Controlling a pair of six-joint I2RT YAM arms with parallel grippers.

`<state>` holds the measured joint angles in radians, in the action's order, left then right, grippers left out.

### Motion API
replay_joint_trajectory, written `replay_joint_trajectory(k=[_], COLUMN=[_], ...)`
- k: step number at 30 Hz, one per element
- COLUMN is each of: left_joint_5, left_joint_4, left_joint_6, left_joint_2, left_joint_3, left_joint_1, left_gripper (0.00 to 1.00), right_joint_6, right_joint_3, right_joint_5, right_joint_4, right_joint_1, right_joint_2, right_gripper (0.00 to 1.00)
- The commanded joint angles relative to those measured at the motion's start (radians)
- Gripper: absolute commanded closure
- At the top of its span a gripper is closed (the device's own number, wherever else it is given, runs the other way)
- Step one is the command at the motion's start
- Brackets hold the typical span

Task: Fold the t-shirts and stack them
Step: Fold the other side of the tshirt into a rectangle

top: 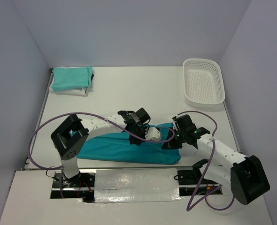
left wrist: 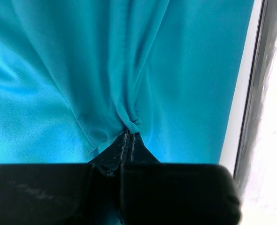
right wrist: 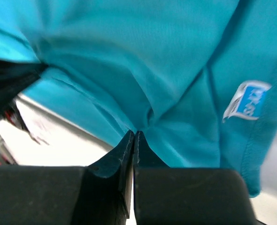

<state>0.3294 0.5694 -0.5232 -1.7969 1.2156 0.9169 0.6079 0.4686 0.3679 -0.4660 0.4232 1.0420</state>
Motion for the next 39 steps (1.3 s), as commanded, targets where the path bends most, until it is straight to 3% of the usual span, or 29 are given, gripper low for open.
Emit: replay_joint_trajectory(k=[1,4,5,8,12,13,15,16,17,19,22,24,29,33,39], left_joint_5=[0.003,0.014,0.019,0.037,0.034,0.033,0.036,0.043,0.056,0.072,0.117,0.173,0.273,0.283,0.079], left_joint_4=[0.075,0.110,0.115,0.130,0.159,0.170,0.188,0.199,0.220,0.239,0.291,0.320,0.328,0.291,0.126], left_joint_6=[-0.115,-0.159,-0.173,-0.198,-0.218,-0.221,-0.221,-0.222,-0.219,-0.212,-0.207,-0.198,-0.133,-0.045,0.087], left_joint_2=[0.031,0.007,0.001,-0.004,-0.001,0.005,0.013,0.021,0.034,0.059,0.080,0.090,0.102,0.146,0.238], left_joint_3=[-0.001,0.012,0.013,0.013,0.030,0.036,0.062,0.074,0.102,0.133,0.197,0.220,0.184,0.108,-0.036], left_joint_1=[-0.001,-0.001,-0.003,-0.003,-0.001,-0.001,-0.003,-0.003,-0.003,-0.010,-0.035,-0.068,-0.318,-0.559,-0.783], left_gripper=[1.00,1.00,1.00,0.97,0.65,0.47,0.33,0.12,0.07,0.04,0.04,0.04,0.06,0.06,0.01], right_joint_6=[-0.007,0.013,0.015,0.004,0.024,0.048,0.087,0.105,0.133,0.161,0.190,0.168,0.147,0.167,0.220], right_joint_3=[-0.044,-0.073,-0.074,-0.053,0.005,0.018,0.030,0.034,0.044,0.071,0.110,0.142,0.151,0.163,0.091], right_joint_5=[0.083,0.175,0.198,0.221,0.195,0.190,0.095,0.054,-0.024,-0.043,-0.029,-0.037,0.023,0.014,-0.006], right_joint_4=[-0.022,-0.008,-0.032,-0.121,-0.171,-0.165,-0.184,-0.200,-0.213,-0.171,-0.008,0.056,0.178,0.178,0.182], right_joint_1=[0.020,0.055,0.064,0.071,0.066,0.062,0.048,0.042,0.026,0.025,0.026,0.032,0.122,0.259,0.307], right_joint_2=[-0.019,-0.036,-0.043,-0.117,-0.221,-0.221,-0.192,-0.180,-0.163,-0.171,-0.149,-0.059,0.208,0.251,0.234], right_gripper=[0.97,0.85,0.74,0.61,0.57,0.57,0.57,0.58,0.62,0.80,0.95,1.00,1.00,1.00,1.00])
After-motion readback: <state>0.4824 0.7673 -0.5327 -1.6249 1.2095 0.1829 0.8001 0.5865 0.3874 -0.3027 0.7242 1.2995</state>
